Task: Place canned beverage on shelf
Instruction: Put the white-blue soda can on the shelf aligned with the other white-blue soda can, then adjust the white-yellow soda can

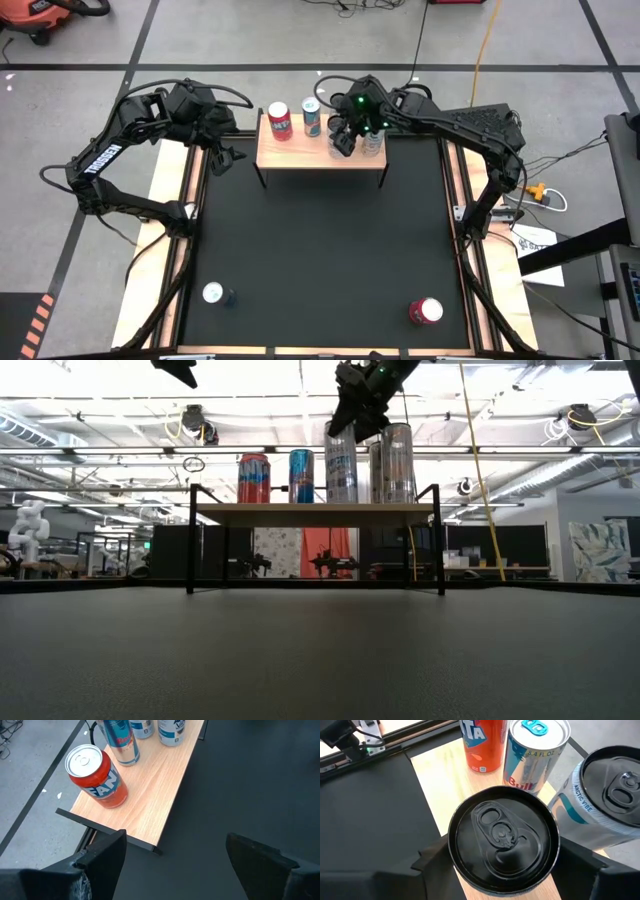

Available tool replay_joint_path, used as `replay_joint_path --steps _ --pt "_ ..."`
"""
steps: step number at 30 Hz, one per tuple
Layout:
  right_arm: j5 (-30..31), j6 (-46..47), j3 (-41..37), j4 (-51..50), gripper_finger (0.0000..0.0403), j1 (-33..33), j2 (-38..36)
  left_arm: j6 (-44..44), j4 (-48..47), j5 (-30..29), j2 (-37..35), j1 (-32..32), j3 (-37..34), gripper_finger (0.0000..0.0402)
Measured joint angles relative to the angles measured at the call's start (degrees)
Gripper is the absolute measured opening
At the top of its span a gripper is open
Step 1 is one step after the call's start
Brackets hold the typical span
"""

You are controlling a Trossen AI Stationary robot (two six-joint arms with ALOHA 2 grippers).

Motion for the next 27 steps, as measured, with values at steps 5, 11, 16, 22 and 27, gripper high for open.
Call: replay_joint_path --steps 5,11,16,22,27 --pt "-0.45 0.38 0.04 0.05 0.0284 -0.57 0.00 0.02 0.00 0.00 0.00 0.02 0.00 0.0338" --pt "-0.39 0.27 0.13 0.08 0.0319 -0.57 -0.09 0.01 0.00 0.00 0.00 0.00 0.00 0.0338" --pt "-0.27 -0.26 1.28 -0.56 0.0337 -0.57 -0.09 0.00 0.00 0.00 0.00 0.00 0.00 0.0338" --pt "-0.30 -0.25 7.54 -3.86 0.0337 -0.54 -0.09 0.00 0.00 0.00 0.00 0.01 -0.02 0.0338" --pt "-0.40 1.69 12.98 -10.12 0.0338 0.94 -0.15 0.00 0.02 0.00 0.00 0.00 -0.02 0.0338"
